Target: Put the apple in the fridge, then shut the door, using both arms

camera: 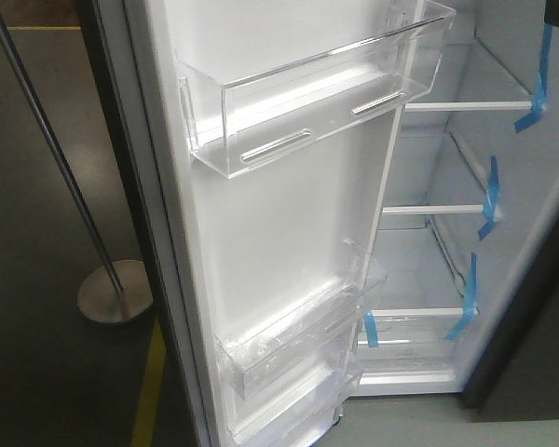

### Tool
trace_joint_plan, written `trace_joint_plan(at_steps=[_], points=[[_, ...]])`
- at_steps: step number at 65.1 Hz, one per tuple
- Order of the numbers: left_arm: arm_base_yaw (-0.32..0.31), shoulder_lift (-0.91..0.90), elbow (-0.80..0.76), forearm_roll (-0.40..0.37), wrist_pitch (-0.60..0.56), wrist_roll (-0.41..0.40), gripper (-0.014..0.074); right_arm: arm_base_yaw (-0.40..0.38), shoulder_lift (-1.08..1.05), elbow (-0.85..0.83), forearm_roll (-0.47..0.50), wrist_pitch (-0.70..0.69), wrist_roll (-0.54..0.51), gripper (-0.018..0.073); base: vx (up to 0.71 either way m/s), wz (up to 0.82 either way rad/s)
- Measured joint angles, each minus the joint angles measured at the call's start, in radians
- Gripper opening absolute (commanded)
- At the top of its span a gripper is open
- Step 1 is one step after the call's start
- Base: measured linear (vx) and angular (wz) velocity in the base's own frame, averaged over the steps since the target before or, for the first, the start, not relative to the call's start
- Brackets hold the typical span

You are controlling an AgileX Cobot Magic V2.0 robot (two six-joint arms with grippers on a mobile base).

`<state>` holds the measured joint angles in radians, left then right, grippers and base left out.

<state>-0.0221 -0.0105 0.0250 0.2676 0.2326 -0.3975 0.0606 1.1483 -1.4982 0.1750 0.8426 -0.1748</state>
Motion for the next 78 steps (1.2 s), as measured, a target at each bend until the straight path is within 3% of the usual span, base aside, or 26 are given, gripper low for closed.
trace_joint_plan(at_steps=[24, 31, 43, 50, 59, 78], points=[[0.0, 0.0, 0.0, 0.0, 0.0, 0.0, -0.0007, 0.0, 0.002, 0.0, 0.027, -0.039, -0.019, 0.0203, 0.0, 0.0], [0.0, 0.0, 0.0, 0.0, 0.0, 0.0, -0.0007, 0.0, 0.009, -0.006, 0.158, -0.109, -0.132, 0.0203, 0.0, 0.0], [0.0, 0.0, 0.0, 0.0, 0.0, 0.0, -0.0007, 0.0, 0.105, -0.106, 0.616, -0.128, -0.508, 0.0204, 0.0, 0.0], [0.0, 0.0, 0.0, 0.0, 0.0, 0.0, -0.0007, 0.0, 0.205, -0.184, 0.813, -0.088, -0.676, 0.0207, 0.0, 0.0], [0.0, 0.0, 0.0, 0.0, 0.0, 0.0, -0.0007, 0.0, 0.342, -0.294, 0.924, -0.029, -0.769, 0.0214, 0.0, 0.0], [0.0, 0.0, 0.0, 0.0, 0.0, 0.0, -0.0007, 0.0, 0.585, -0.468, 0.937, 0.118, -0.787, 0.0294, 0.0, 0.0]])
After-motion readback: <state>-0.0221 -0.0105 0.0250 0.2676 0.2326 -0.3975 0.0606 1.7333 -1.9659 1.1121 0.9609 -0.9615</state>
